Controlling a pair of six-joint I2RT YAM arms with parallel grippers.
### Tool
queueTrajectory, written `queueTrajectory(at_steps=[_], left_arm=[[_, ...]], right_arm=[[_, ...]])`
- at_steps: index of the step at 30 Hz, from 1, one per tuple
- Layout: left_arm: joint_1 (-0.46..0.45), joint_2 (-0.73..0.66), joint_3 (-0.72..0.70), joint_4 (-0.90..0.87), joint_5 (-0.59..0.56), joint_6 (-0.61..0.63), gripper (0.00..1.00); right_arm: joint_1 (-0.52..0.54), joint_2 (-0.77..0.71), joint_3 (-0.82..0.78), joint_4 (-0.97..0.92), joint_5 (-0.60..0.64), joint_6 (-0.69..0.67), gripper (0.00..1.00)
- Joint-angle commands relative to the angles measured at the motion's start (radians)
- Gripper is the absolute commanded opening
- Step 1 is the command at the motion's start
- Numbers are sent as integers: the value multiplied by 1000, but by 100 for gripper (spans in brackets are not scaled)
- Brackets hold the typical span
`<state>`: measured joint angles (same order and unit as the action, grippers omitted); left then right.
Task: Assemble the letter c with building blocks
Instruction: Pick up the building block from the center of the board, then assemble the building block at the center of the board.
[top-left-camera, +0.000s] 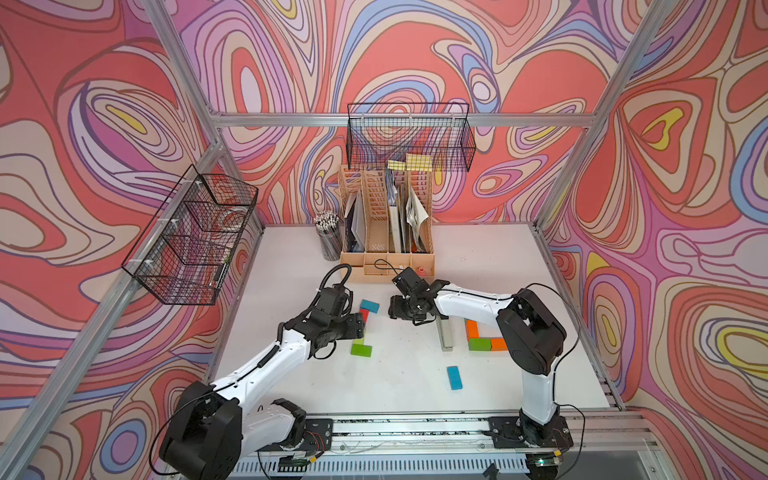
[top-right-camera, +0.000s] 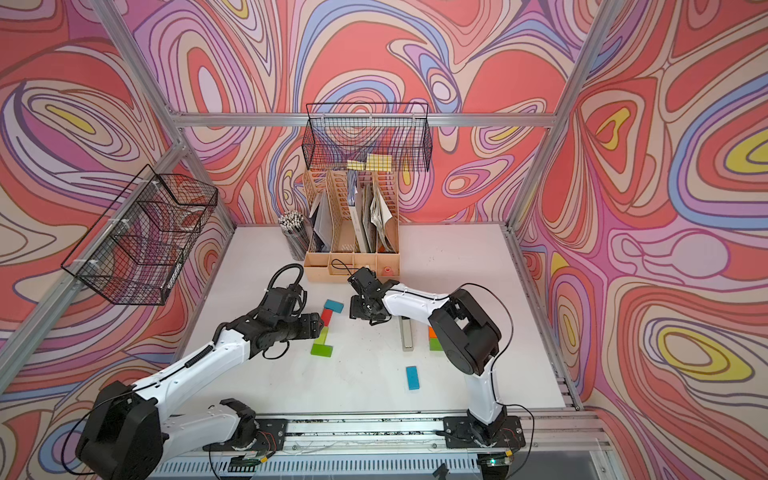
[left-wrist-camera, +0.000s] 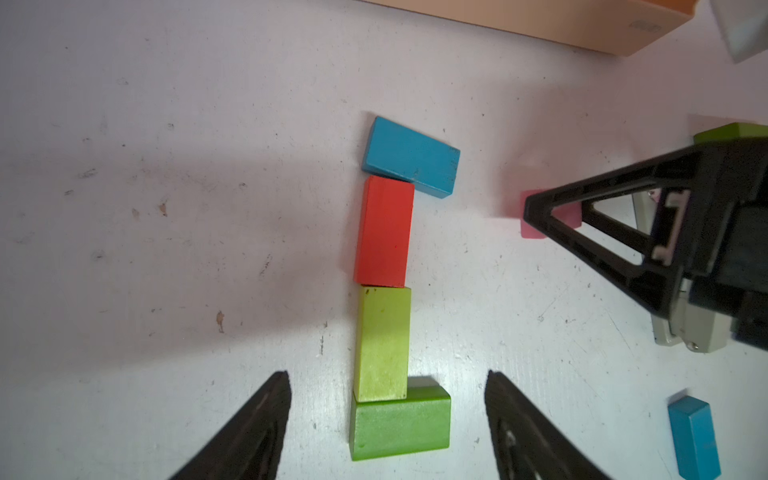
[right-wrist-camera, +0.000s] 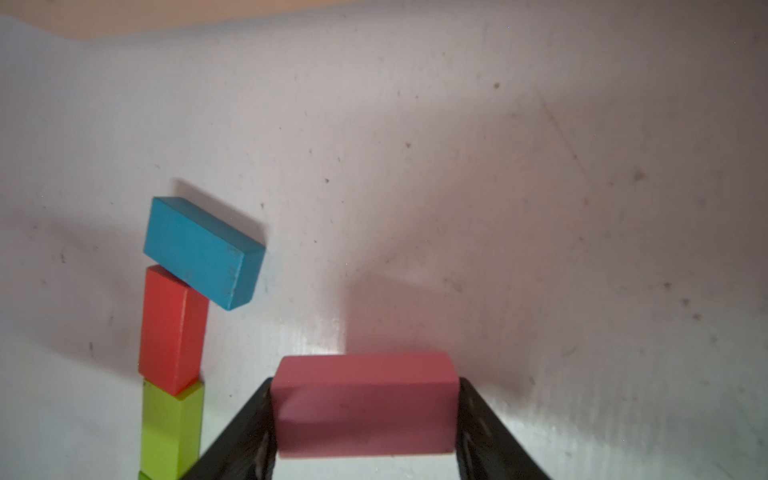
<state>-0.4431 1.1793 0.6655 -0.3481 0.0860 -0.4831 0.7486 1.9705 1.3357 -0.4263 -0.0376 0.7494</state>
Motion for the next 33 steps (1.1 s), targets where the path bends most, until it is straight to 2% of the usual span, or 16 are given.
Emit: queueTrajectory(at_steps=[1,18,33], left_arm=[[7,-9,-8,10,9,-11,76],[7,-26,-12,3,8,-10,76],[6,-38,-19,3,-7,-8,76]], right_arm=[[7,24,1,80,-30,70,55],[7,96,49,72,-13,100,62],[7,88,40,75,-8,105,73]])
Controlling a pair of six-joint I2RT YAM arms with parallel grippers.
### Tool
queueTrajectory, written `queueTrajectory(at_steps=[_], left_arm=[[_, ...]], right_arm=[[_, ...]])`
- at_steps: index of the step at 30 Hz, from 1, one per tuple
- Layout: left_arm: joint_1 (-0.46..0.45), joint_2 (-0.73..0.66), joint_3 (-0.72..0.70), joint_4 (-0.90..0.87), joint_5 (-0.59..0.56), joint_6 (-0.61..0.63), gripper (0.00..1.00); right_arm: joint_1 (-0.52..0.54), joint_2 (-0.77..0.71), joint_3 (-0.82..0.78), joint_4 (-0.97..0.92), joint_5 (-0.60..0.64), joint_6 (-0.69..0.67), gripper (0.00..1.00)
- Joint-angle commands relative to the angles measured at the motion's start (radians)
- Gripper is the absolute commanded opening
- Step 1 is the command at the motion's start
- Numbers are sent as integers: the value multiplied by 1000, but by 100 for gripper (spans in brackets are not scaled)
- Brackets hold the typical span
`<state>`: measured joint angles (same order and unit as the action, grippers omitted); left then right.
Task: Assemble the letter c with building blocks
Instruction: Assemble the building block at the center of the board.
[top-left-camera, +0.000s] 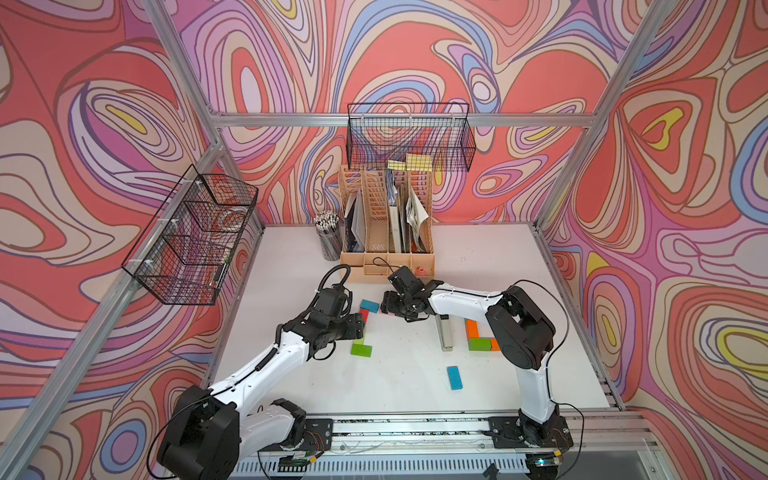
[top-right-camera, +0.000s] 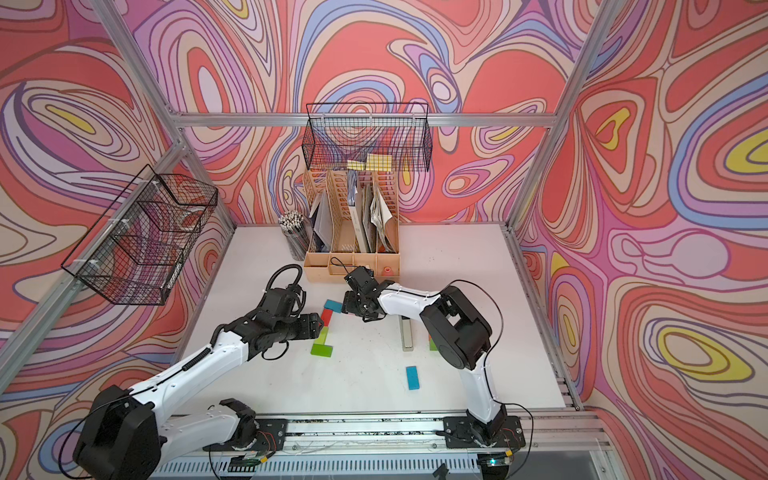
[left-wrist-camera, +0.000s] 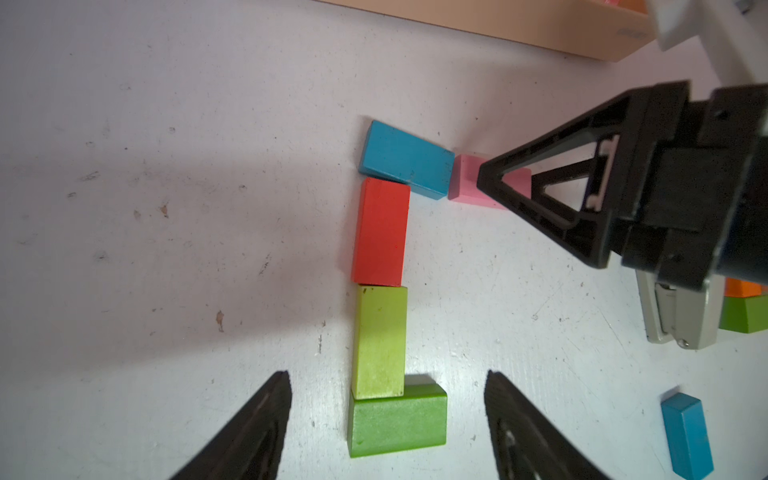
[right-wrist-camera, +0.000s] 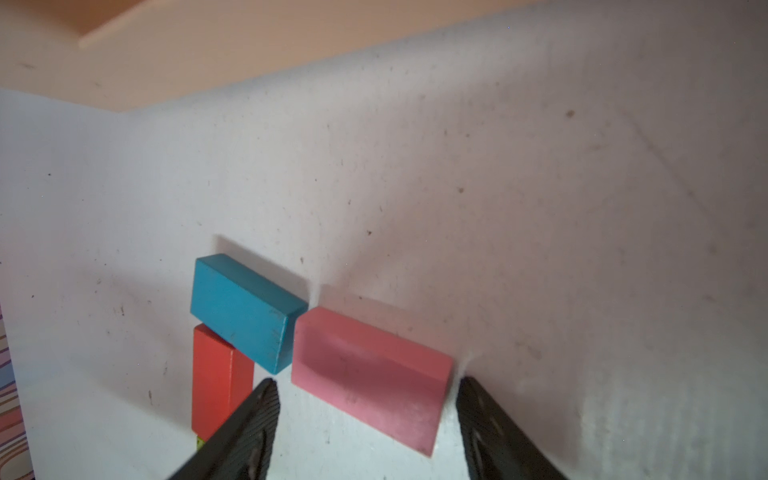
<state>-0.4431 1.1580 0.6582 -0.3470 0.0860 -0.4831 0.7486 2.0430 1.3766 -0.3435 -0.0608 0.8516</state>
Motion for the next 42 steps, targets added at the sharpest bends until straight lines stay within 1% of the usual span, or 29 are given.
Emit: queueTrajectory(at_steps=[1,8,12,25,29,42], left_arm=[[7,-15,-12,0,-8,-9,76],[6,-15,-14,2,-16,-8,76],[7,-14,-15,8,-16,-8,76],[7,2,-13,13,-18,-4,75],[7,3,-13,13,-18,-5,75],[7,5,-14,14,-22,-3,75]], right_arm=[[5,12,-6,-6,17,3,74],[7,-38,-42,4,24,-6,73],[5,-54,-63,26,4,-9,69],[6,-50,-67,60,-12,-20,64],[5,-50,-65,64,-5,-23,64],[6,-26,-56,93,-44,-13,64]])
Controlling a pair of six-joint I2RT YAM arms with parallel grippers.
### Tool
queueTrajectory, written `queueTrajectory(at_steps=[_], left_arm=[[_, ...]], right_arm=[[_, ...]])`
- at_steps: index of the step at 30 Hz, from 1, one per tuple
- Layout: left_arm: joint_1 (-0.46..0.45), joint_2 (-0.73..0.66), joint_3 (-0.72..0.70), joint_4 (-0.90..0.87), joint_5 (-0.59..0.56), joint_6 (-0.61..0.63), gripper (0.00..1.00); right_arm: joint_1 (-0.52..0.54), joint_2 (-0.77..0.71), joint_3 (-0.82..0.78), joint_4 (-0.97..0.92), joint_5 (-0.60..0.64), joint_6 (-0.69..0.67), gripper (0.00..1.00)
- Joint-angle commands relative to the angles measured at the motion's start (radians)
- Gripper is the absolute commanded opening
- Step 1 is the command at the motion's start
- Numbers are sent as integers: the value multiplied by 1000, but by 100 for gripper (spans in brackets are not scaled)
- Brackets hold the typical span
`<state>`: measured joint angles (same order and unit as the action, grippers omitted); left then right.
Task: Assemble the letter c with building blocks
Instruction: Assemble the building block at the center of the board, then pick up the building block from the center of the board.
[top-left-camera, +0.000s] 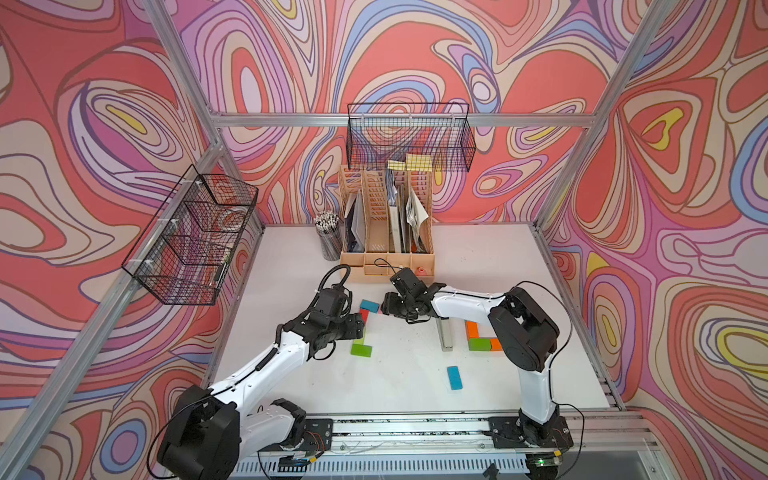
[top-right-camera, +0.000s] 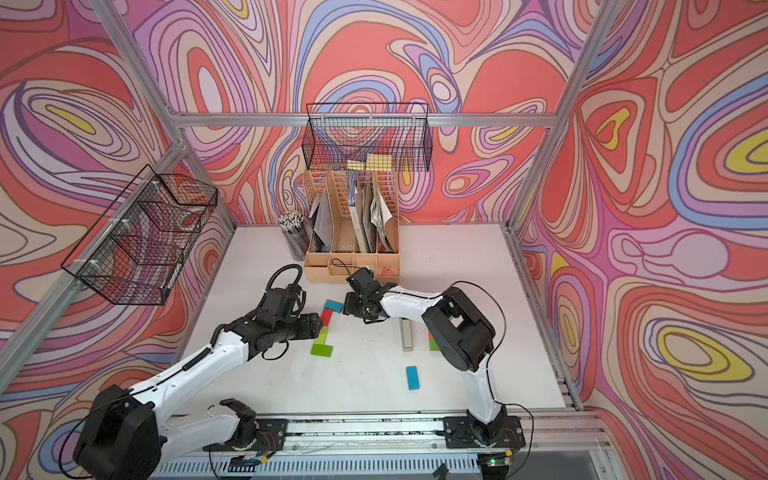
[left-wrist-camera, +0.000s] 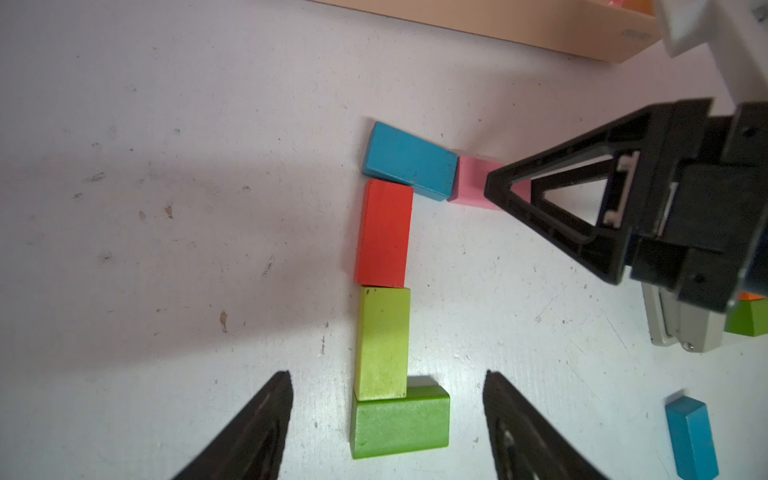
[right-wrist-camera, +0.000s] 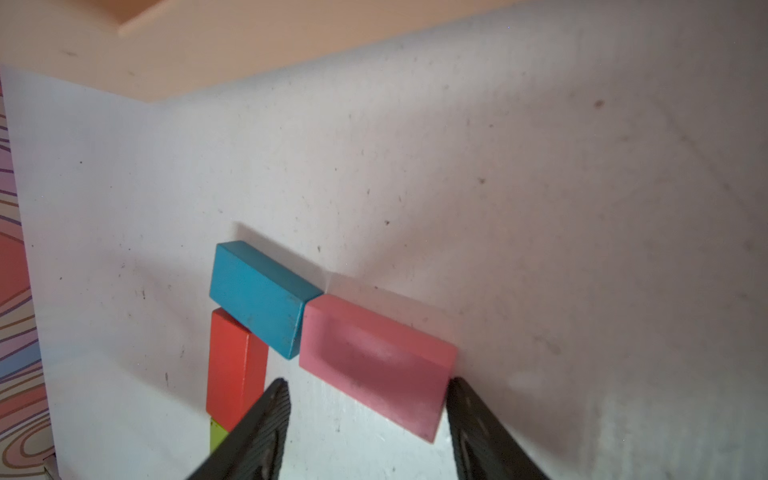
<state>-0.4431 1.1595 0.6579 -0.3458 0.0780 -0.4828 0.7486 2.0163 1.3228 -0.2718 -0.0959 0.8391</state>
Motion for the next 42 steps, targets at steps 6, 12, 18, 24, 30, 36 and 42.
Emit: queueTrajectory(at_steps=[6,12,18,24,30,36,42], left_arm=[[7,7,-13,13,-15,-3,75],[6,11,-12,13,-15,-2,75],[7,16,-12,13,-16,-2,75],[7,21,-10,13,-19,-1,75],[7,23,-9,15,-20,5,75],[7,12,-6,24,12,25,74],[6,28,8,13,78,38,73]], right_arm=[[6,-4,-7,23,-9,2,64],[5,-4,-14,32,-14,6,64],[5,-2,-14,34,-11,6,64],[6,-19,-14,5,29,-5,64],[8,-100,-27,-61,55,-124,64],[13,-224,-67,-218,69,-263,63],[13,-386,-131,-388,68,-264,59]])
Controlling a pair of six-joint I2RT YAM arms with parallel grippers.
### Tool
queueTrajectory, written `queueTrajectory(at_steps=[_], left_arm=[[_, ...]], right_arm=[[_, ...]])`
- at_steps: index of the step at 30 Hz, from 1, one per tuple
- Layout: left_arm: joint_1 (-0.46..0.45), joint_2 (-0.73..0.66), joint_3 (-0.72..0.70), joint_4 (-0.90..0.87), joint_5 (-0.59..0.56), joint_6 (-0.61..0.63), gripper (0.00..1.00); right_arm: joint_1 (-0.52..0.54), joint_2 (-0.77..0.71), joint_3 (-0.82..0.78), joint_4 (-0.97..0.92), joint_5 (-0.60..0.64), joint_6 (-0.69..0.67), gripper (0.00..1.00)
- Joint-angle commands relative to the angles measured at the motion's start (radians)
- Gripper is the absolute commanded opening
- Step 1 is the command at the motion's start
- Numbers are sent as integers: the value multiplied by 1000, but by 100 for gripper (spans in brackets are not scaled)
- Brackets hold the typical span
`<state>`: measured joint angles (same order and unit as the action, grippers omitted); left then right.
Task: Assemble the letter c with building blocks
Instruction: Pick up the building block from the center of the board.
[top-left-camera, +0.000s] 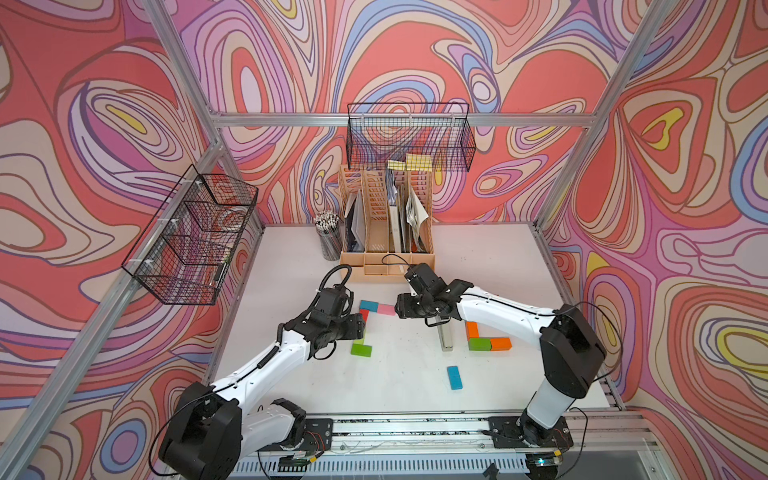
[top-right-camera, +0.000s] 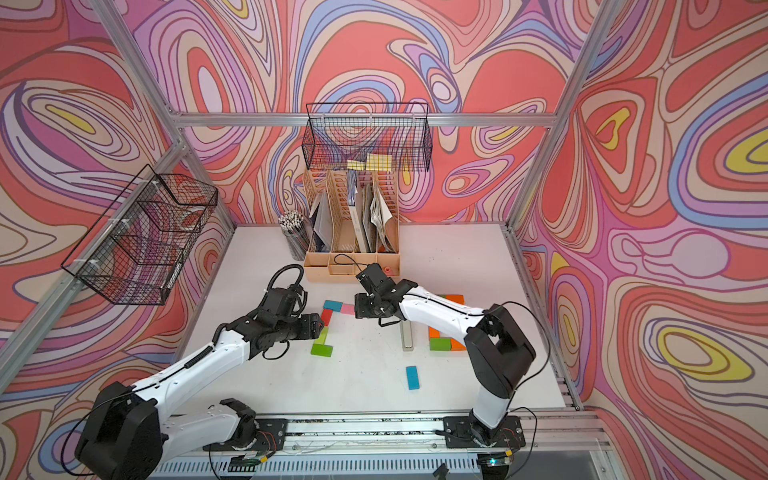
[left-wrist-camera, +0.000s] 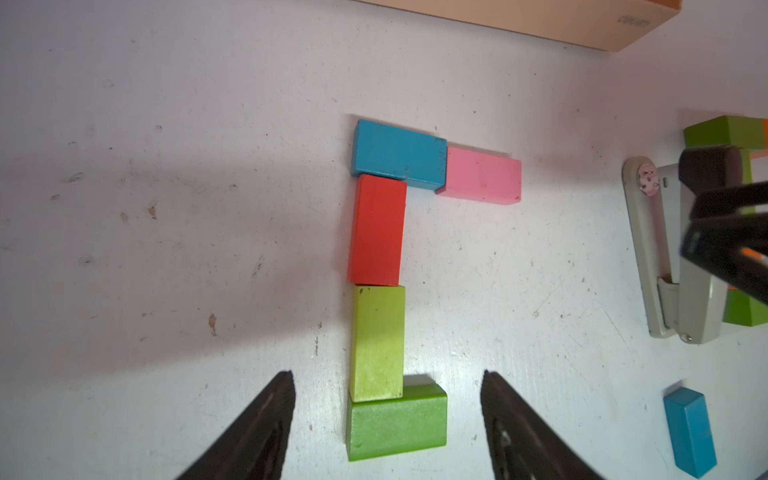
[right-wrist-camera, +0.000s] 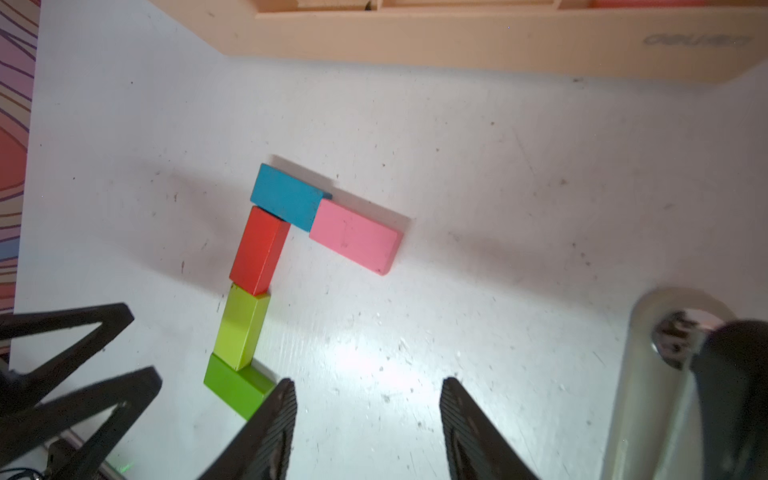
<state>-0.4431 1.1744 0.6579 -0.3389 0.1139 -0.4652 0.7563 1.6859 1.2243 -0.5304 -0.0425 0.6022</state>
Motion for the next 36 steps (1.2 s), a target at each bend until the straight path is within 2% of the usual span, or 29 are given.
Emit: queueTrajectory(at_steps=[1,7,13,22,29,36], left_arm=[[7,13,9,5,49,23,73],[7,-21,-8,5,55,25,72],[7,-68,-19,1,61,39,71],[7,-81,-24,6,69,43,71],[7,-77,-24,10,69,44,71],[7,-82,-29,9,62,44,71]], right_arm=[[6,-80,-42,-165,17,-20,59],[4,-188,-75,-409,62,20,60],[3,-254,-160,-511,25,65,60],[3,-281,-359,-456,-89,124,64],[3,-287,-414,-406,-144,133,55],[4,-268,-443,-338,-165,123,54]])
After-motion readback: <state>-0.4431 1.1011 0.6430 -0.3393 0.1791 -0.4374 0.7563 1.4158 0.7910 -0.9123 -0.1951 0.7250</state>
